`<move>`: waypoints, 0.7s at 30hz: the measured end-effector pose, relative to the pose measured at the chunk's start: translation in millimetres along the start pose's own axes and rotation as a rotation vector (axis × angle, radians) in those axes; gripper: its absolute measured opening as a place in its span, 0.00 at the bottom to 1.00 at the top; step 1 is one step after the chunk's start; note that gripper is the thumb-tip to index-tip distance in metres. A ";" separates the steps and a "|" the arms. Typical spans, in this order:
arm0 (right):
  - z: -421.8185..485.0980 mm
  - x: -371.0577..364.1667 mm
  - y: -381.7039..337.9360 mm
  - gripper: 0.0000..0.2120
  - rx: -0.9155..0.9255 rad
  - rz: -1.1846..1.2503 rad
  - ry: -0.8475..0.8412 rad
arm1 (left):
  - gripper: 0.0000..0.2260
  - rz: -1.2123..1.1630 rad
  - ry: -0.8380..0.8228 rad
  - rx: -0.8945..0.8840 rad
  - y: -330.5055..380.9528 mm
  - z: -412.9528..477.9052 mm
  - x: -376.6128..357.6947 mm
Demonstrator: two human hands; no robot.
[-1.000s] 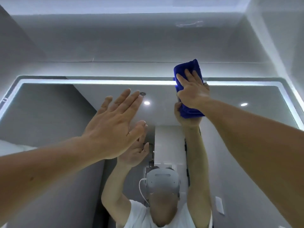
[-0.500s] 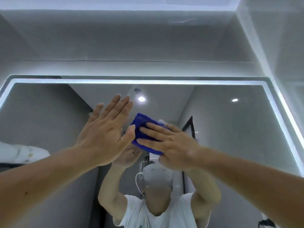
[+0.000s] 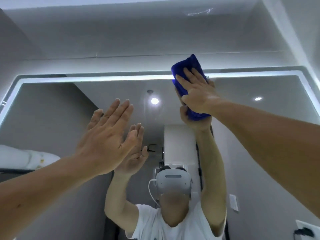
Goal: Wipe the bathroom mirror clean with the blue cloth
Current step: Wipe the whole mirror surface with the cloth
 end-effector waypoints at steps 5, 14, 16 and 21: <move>-81.1 -20.0 -20.5 0.29 0.259 -0.012 0.041 | 0.35 -0.055 0.078 -0.008 25.9 -7.2 -2.6; -244.0 -60.2 -18.6 0.32 0.221 0.086 -0.246 | 0.26 -0.153 0.190 -0.115 109.1 -48.7 -38.5; -262.0 -61.1 -18.9 0.31 0.160 0.283 -0.344 | 0.24 -0.180 0.153 -0.121 119.2 -51.1 -49.9; -265.1 -54.8 -6.6 0.31 -0.296 1.310 -0.651 | 0.21 -0.174 0.070 -0.137 140.4 -39.0 -55.1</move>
Point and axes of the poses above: each hand's wrist, its own z-axis towards the middle knuckle, its own x-axis out of the back of the hand, y = z × x, the point moved 10 cm from there along z, towards the middle knuckle, and after that the axes turned 15 degrees about -x, right-handed, at the moved point
